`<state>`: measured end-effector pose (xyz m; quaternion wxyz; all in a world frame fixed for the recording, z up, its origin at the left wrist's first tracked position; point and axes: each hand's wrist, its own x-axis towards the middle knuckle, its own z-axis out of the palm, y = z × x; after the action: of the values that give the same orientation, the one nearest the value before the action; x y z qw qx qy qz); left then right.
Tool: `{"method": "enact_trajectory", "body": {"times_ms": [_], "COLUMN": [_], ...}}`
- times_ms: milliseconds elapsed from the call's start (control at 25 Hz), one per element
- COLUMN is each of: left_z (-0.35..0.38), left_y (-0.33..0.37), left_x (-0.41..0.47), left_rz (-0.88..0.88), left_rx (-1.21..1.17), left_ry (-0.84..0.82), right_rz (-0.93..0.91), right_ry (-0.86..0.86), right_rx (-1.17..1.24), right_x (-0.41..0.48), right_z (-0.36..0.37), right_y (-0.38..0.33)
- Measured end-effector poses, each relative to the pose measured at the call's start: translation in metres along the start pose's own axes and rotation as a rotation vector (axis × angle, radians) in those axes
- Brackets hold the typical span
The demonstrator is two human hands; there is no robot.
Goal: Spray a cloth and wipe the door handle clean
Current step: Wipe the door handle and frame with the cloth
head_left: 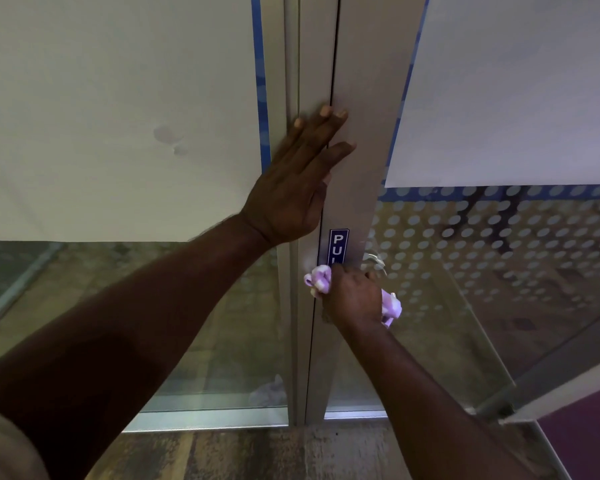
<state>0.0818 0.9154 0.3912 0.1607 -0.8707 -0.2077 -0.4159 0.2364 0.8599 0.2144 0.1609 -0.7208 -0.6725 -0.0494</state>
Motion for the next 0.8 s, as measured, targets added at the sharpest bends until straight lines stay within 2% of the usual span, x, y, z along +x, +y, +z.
{"method": "enact_trajectory", "body": {"times_ms": [80,360,800], "left_z": [0.001,-0.006,-0.002], "left_y": [-0.001,-0.005,-0.002], "left_x": [-0.001,-0.002,0.004], "left_rz": [-0.002,-0.018,0.024], "left_rx": [0.007,0.014,0.04], "left_ry": [0.011,0.018,0.016], "right_rz": [-0.094,-0.232,-0.207], "right_ry": [0.032,0.174,0.512], "right_rx": [-0.042,0.015,0.172], "right_x": [-0.004,-0.007,0.02], "right_z": [0.0,0.0,-0.05], "right_y": [-0.006,-0.003,0.007]}}
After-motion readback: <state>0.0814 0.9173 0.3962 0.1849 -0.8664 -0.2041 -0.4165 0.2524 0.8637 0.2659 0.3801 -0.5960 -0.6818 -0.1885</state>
